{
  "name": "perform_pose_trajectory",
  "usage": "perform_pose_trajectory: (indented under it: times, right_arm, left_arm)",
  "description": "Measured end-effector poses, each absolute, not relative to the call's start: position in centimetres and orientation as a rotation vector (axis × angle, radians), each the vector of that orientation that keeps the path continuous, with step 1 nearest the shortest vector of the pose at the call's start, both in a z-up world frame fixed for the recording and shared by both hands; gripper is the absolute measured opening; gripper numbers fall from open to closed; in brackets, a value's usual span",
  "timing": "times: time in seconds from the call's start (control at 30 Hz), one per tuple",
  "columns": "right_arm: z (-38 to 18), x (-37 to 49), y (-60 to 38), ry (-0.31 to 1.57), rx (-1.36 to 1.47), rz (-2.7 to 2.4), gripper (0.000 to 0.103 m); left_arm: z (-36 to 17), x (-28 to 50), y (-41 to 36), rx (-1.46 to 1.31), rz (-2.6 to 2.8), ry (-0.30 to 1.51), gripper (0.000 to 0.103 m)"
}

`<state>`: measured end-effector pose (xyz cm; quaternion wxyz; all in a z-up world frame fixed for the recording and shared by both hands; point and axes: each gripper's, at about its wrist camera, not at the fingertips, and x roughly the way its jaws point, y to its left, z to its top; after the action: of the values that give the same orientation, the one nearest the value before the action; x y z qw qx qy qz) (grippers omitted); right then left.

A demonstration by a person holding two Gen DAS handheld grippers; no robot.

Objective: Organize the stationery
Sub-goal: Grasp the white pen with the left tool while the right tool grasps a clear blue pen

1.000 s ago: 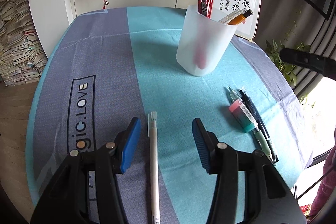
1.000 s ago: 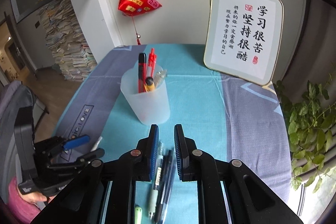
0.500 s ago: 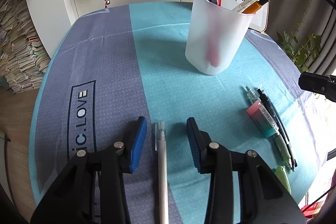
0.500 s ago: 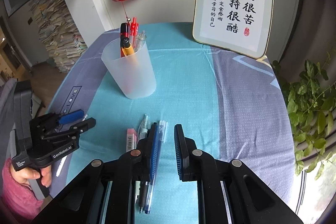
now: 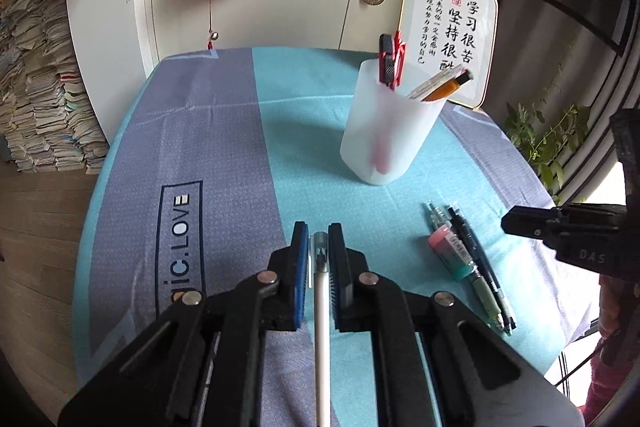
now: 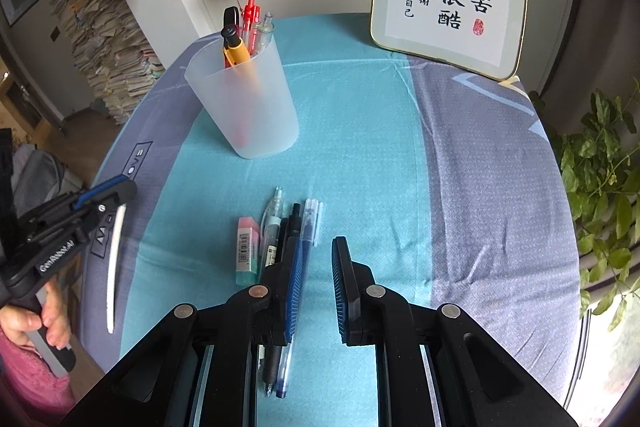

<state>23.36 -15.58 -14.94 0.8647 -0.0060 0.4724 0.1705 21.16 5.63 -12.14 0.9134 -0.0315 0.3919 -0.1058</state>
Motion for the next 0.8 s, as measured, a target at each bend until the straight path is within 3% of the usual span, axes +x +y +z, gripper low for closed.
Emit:
perform_pose_trajectory:
  times: [0.23,0.37,0.43,0.5,0.53,0.73,0.77,0.8]
  right_arm:
    - [-16.0,23.0,-15.3,1.043,-0.019,0.37,0.014]
    - [-16.8,22.9,-15.0,1.075,-0.038,0.366,0.014]
    - [-17.1,22.8,-15.0,1.086,-0.03,0.367,0.014]
    - [-17.3,22.8,-15.1,1.094,-0.028,0.368,0.014]
    - [-17.4,22.8,-15.1,1.096,-0.03,0.367,0.014]
    - [-17.5,22.4,-15.1,1.099,-0.03,0.373,0.014]
    - [-17.5,22.3,-15.1,1.1,-0.03,0.374,0.014]
    - [-17.5,22.3,-15.1,1.102,-0.029,0.376,0.014]
  left_arm:
    - [-9.4,19.8,5.4,-0.064,-0.254,0.73,0.008]
    - [-10.2,19.9,4.8,-0.021,-0.261,0.774,0.008]
    - [-11.4,20.0,4.3,0.009,-0.259,0.817,0.014]
    - [-12.6,19.9,4.0,0.042,-0.251,0.853,0.035]
    - [-13.2,20.0,3.8,0.059,-0.245,0.866,0.037]
    - [-15.9,21.3,3.6,0.073,-0.237,0.934,0.034]
    - [-16.3,21.6,3.7,0.069,-0.233,0.946,0.025]
    - [-16.7,21.9,3.8,0.057,-0.236,0.964,0.009]
